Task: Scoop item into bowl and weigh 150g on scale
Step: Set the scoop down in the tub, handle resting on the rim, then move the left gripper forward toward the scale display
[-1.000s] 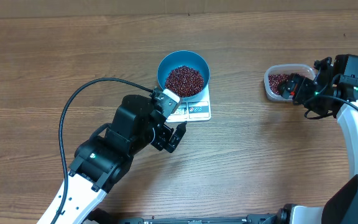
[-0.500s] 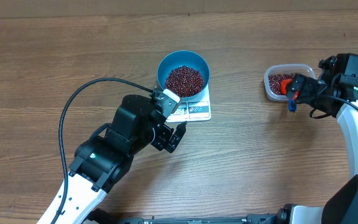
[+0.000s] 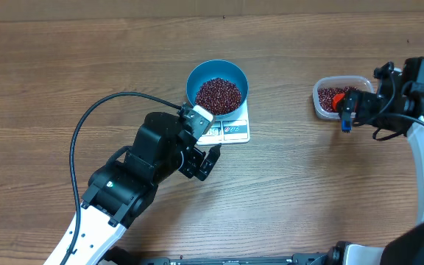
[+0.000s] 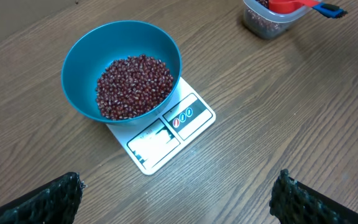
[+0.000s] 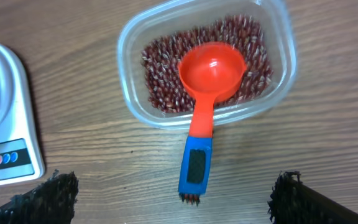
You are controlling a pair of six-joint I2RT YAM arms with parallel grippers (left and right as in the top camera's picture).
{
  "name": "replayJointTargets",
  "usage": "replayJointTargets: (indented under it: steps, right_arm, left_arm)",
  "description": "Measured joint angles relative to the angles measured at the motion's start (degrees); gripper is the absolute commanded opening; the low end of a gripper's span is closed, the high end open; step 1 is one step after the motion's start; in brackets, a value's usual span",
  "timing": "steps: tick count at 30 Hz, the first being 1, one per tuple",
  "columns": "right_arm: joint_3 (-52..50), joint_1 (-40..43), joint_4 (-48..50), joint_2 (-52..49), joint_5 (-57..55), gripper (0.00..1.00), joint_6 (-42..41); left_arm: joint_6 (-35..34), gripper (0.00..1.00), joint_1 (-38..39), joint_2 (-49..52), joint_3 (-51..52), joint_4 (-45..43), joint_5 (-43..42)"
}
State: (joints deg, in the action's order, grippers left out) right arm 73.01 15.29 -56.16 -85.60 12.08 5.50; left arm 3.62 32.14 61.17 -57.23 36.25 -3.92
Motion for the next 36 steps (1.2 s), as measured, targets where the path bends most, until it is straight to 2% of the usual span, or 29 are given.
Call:
replayJointTargets:
  steps: [5, 36]
  right_arm:
    - [1.95, 0.00, -2.54, 4.02, -0.33, 1.00, 2.29]
    - [1.95, 0.00, -3.74, 4.07, -0.46, 1.00, 3.32]
  left_arm:
    - [0.00, 1.00, 0.00, 0.00, 0.00, 0.00, 0.00]
    - [0.00, 0.99, 0.00, 0.00, 0.00, 0.00, 0.00]
